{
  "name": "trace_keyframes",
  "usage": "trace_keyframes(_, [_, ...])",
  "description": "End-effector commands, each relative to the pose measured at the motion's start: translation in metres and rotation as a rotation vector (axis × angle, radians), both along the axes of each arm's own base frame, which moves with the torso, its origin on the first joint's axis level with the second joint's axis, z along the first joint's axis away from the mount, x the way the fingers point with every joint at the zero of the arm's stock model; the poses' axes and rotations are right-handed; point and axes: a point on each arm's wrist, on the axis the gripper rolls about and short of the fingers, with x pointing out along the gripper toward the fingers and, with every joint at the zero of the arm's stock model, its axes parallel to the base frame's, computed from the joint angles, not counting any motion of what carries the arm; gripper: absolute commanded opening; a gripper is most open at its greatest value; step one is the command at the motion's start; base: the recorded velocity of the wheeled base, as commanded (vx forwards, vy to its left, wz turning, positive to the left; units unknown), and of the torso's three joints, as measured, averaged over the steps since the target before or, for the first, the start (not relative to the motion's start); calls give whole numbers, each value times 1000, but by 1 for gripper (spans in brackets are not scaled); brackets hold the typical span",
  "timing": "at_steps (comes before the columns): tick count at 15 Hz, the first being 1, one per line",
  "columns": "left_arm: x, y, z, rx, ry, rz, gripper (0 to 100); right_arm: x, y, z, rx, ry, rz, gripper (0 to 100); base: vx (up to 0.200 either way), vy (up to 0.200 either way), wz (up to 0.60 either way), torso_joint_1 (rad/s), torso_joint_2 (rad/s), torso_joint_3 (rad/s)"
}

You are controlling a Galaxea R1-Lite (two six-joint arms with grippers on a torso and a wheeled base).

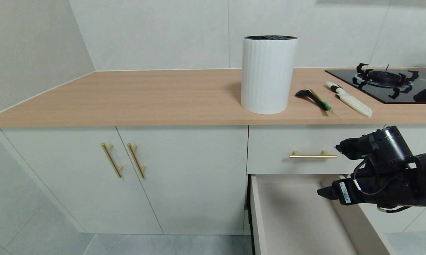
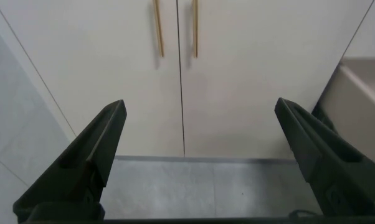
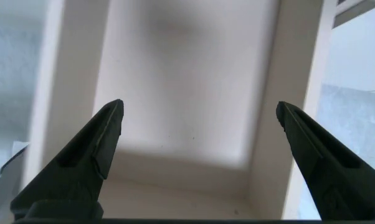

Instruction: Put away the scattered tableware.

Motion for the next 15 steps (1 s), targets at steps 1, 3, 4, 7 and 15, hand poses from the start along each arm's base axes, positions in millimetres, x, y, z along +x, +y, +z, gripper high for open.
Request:
trace_keyframes(1, [0,0,0,0,1,1,100,-1,0,2,3,-9,1,100,0,0,0,168,-481,-310])
trace_keyframes(3, [0,0,0,0,1,1,100,-2,0,3,3,-10,3,100,0,0,0,168,-466,-293])
trace_keyframes(4, [0,0,0,0,1,1,100,-2,0,3,3,-10,3,100,0,0,0,183,-466,-300])
trace_keyframes(7, [0,0,0,0,1,1,100,-2,0,3,4,-13,3,100,0,0,0,189,-476,-287])
trace_keyframes(15, [0,0,0,0,1,1,100,30,19,78,38,-245,-37,100,0,0,0,53,-125,-70])
